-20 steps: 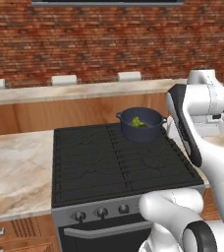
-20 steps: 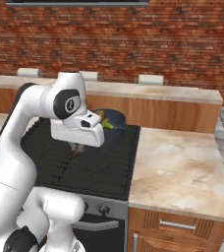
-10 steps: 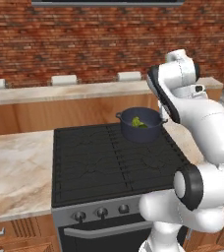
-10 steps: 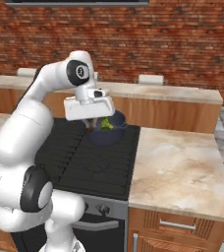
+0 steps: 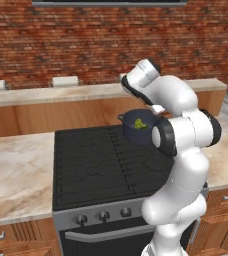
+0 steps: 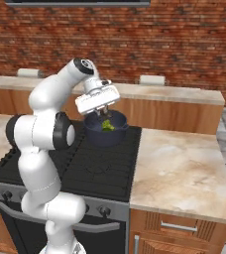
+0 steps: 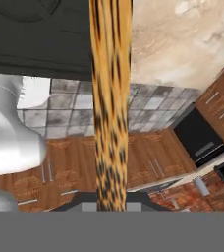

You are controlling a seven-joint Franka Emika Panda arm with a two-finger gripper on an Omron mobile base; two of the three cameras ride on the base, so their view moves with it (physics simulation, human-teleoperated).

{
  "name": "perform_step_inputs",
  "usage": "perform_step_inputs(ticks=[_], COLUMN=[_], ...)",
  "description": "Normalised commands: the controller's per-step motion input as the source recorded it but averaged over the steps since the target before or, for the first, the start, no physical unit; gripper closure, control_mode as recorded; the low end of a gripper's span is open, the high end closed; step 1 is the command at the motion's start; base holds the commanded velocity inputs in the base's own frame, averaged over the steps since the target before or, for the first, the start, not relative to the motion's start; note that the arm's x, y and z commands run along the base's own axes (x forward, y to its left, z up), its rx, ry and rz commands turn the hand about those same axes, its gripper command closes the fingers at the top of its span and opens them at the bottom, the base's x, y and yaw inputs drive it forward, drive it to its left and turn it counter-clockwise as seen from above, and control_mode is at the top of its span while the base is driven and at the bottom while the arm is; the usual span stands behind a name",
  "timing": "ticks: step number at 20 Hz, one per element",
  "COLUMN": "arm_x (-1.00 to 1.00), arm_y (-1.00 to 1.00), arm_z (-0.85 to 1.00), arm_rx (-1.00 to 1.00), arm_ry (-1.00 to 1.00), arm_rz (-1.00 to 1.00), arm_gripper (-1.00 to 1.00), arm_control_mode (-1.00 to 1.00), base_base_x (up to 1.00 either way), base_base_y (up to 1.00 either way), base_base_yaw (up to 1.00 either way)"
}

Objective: Put the lime and broccoli in the pot. Retrieve the spatula and lightly stir the vegetables in the pot.

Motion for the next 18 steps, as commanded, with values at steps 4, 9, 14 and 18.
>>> perform_step_inputs(ticks=[4,9,14,18], arm_x=[0.22,0.01,0.01,0.35], arm_y=[-0.12,-0.17,-0.15,-0.03], arm_z=[-0.27,0.00,0.03,-0.11], arm_rx=[-0.09,0.00,0.08,0.01], arm_ry=[0.32,0.03,-0.05,0.06], arm_rz=[0.16,0.04,0.00,0.06], arm_gripper=[1.00,1.00,1.00,1.00], arm_control_mode=[-1.00,-1.00,-1.00,-1.00], base_base_x=[0.00,0.00,0.00,0.00], base_base_y=[0.00,0.00,0.00,0.00], base_base_yaw=[0.00,0.00,0.00,0.00])
